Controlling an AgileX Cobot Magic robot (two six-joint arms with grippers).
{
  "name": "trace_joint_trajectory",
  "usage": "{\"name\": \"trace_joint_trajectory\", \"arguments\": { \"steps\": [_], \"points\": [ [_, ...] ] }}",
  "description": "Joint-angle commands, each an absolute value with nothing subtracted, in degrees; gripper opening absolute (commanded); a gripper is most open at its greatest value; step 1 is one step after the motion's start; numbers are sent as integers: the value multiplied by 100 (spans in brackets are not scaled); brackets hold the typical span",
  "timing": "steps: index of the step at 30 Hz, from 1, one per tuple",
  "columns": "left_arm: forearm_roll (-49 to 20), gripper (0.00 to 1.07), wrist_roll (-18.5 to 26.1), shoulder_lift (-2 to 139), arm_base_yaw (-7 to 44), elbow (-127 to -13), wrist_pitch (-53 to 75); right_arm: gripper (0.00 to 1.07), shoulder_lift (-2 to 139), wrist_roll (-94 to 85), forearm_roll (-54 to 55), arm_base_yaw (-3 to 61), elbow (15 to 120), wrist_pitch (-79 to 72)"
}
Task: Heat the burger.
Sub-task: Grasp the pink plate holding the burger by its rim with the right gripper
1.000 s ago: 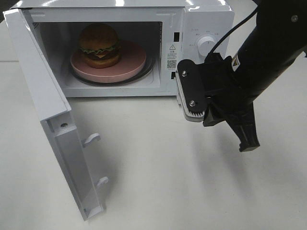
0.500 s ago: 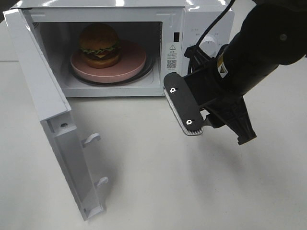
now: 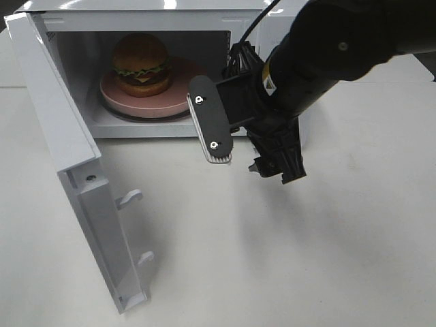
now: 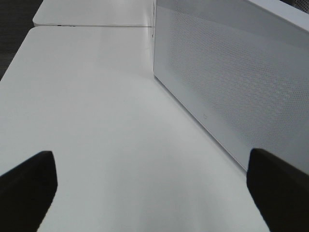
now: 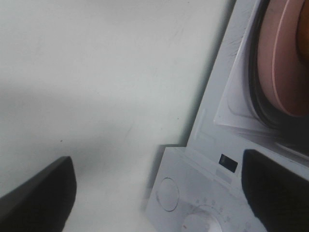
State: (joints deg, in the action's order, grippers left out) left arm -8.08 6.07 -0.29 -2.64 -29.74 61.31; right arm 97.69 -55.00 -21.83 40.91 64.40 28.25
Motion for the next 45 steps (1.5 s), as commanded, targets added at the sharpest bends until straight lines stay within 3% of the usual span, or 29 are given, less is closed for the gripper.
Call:
{"name": "trace_joint_trajectory", "arguments": {
  "steps": [1,45],
  "points": [
    [-802,100,590,-126,-281,-2962,6125,91,10147,-5294,-2292,4148,6893,2813],
    [-802,100,590,-126,-281,-2962,6125,82,13356,-5180,-1730,3696,10451,2710]
  ]
}}
